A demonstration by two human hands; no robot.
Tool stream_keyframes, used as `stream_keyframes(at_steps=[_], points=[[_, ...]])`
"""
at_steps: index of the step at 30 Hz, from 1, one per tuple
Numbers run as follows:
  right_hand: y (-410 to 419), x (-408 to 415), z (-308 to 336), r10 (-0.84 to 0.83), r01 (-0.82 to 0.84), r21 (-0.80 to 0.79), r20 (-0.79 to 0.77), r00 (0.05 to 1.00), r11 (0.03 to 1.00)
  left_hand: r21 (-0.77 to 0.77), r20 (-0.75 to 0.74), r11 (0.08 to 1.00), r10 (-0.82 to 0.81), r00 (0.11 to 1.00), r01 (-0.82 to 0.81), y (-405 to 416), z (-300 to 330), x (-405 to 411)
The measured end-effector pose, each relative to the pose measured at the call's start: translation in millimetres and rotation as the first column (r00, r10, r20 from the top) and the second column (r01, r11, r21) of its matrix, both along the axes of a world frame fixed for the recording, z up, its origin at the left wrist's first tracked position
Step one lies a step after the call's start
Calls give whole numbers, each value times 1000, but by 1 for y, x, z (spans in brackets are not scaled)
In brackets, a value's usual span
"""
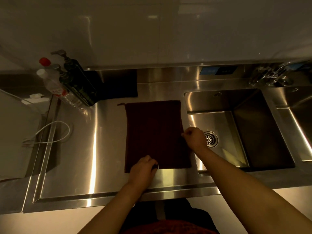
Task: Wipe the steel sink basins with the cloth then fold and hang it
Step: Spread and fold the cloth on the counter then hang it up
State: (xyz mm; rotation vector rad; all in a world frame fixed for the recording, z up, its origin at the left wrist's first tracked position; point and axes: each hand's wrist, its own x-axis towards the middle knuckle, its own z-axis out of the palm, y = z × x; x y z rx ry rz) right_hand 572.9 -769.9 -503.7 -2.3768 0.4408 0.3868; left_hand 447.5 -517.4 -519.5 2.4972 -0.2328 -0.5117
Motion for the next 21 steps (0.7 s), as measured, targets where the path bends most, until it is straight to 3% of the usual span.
stream_keyframes(at_steps=[5, 12, 16, 21], points=[[6, 9, -1, -30, 29, -62, -8, 1000, 998, 53, -11, 993, -109, 994, 109, -17, -9, 1], [14, 10, -4, 46, -58, -173, -73, 996, 983, 76, 53, 993, -91, 994, 87, -19, -13, -1], [10, 13, -5, 10, -26, -140, -111, 994, 990, 25, 109, 997, -72, 991, 69, -19, -14, -3], [4, 5, -9, -56, 54, -78, -32, 998, 996, -14, 137, 1000, -23, 990, 25, -15, -16, -13]])
